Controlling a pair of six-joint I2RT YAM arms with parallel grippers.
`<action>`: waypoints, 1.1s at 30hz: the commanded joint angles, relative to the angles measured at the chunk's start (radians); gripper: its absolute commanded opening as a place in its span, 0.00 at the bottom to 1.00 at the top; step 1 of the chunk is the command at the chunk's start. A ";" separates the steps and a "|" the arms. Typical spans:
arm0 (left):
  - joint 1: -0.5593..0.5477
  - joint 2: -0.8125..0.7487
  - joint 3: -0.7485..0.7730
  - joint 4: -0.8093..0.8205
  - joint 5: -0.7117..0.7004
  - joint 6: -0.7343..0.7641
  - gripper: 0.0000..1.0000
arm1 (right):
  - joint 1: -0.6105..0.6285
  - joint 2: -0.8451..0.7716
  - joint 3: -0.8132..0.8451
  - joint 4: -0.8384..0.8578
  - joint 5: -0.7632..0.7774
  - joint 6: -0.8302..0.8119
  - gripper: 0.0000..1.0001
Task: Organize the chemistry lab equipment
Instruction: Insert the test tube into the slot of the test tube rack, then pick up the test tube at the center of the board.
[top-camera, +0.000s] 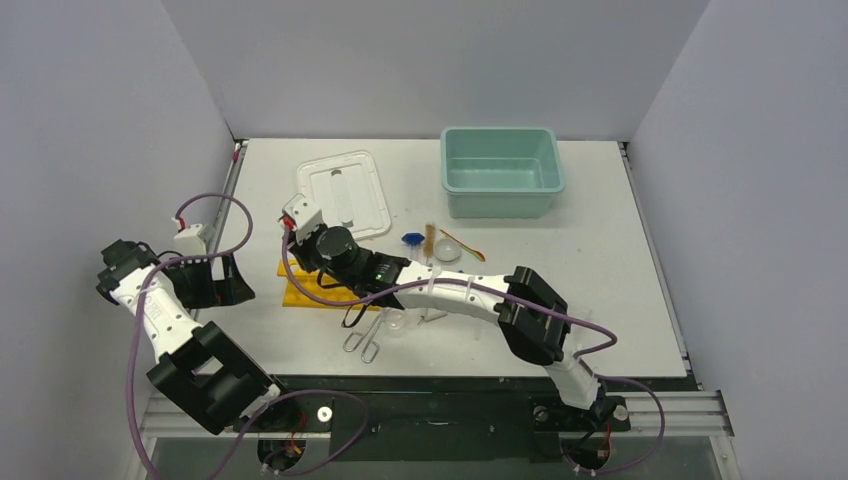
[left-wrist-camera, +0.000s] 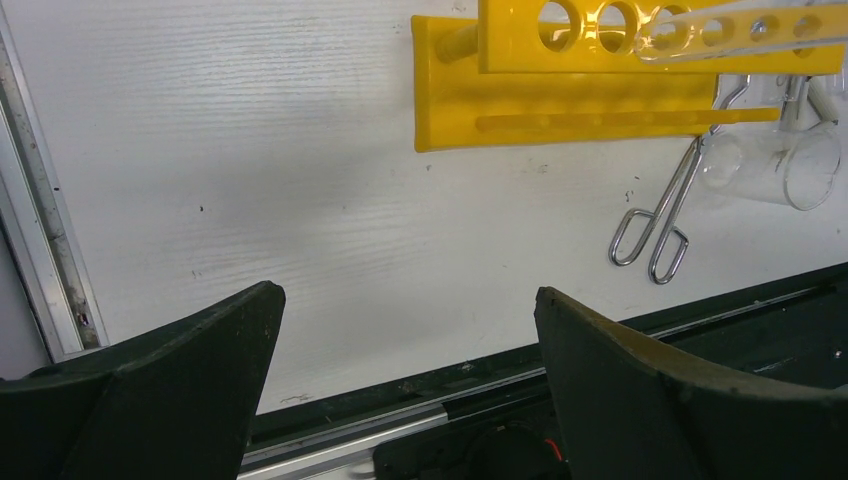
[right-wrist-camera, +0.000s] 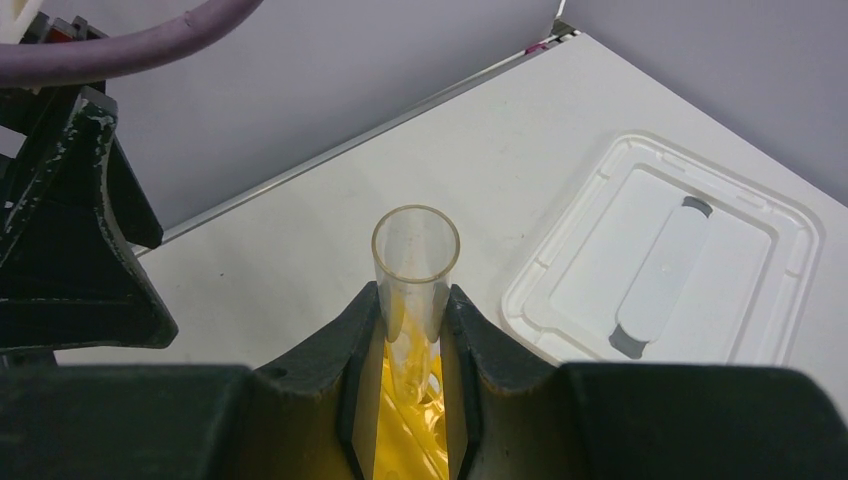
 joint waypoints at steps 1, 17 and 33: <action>0.016 0.001 0.039 -0.021 0.042 0.037 0.97 | -0.010 0.031 0.055 0.025 0.005 -0.015 0.00; 0.017 -0.028 0.010 -0.008 0.026 0.055 0.97 | -0.010 0.055 0.010 0.021 -0.001 0.010 0.00; 0.017 -0.044 -0.006 0.010 0.009 0.042 0.97 | 0.007 0.042 -0.095 0.074 -0.069 0.054 0.00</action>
